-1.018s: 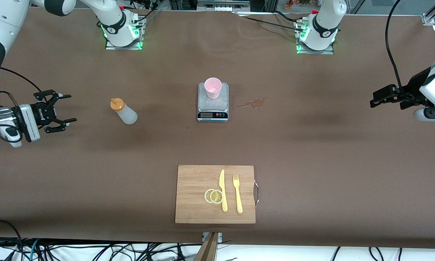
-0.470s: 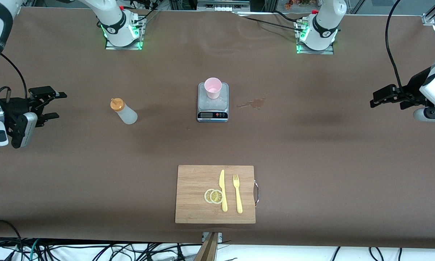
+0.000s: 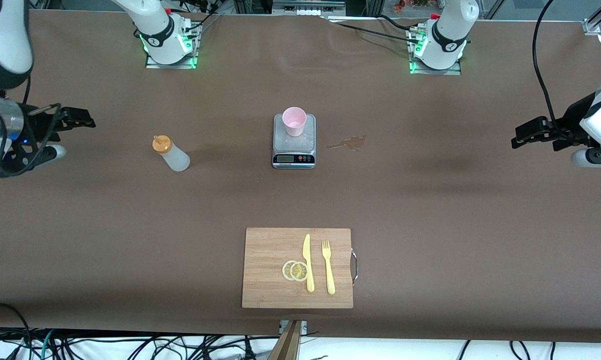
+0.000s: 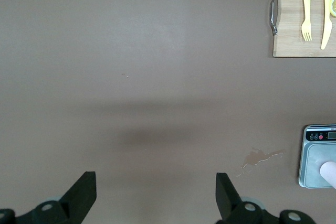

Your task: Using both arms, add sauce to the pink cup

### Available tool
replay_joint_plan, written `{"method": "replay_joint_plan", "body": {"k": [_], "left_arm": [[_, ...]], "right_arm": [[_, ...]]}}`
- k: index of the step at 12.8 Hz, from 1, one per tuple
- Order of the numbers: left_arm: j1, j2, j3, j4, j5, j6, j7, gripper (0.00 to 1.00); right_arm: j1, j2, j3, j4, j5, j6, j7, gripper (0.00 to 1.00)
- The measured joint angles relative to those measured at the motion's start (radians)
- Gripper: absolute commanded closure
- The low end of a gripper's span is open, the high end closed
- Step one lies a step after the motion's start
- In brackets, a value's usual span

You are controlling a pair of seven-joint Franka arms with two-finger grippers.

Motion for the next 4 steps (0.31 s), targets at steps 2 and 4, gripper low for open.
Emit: {"method": "replay_joint_plan", "body": {"k": [2, 4], "left_arm": [[0.000, 0.000, 0.000, 0.000, 0.000, 0.000, 0.000, 0.00], [0.000, 0.000, 0.000, 0.000, 0.000, 0.000, 0.000, 0.00]], "right_arm": [[-0.025, -0.102, 0.042, -0.129, -0.021, 0.127, 0.147, 0.00], [-0.060, -0.172, 0.050, -0.210, -0.022, 0.232, 0.168, 0.00]]}}
